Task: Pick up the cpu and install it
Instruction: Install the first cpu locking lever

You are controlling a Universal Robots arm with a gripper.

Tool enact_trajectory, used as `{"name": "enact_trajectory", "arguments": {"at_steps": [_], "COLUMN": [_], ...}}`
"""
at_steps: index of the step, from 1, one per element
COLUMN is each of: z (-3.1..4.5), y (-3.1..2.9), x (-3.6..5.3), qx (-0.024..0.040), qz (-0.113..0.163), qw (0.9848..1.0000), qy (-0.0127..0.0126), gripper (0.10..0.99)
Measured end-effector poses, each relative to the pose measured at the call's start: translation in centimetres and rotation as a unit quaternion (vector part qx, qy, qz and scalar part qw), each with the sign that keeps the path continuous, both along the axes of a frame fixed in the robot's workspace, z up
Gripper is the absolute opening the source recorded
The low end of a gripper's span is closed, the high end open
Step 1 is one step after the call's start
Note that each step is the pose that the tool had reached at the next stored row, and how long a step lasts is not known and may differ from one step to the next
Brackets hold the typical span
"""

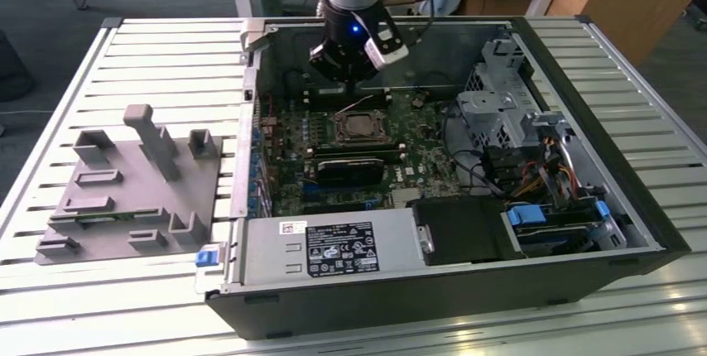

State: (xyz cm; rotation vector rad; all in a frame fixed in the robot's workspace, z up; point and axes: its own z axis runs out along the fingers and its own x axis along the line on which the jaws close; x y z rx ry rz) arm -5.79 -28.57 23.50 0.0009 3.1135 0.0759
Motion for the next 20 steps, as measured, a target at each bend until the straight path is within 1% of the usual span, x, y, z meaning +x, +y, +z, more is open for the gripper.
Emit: {"name": "enact_trajectory", "arguments": {"at_steps": [20], "z": [-0.55], "y": [0.00], "x": [0.08], "qx": [-0.0002], "qz": [0.000], "qw": [1.0000], "qy": [0.0000], "gripper": [0.106]}}
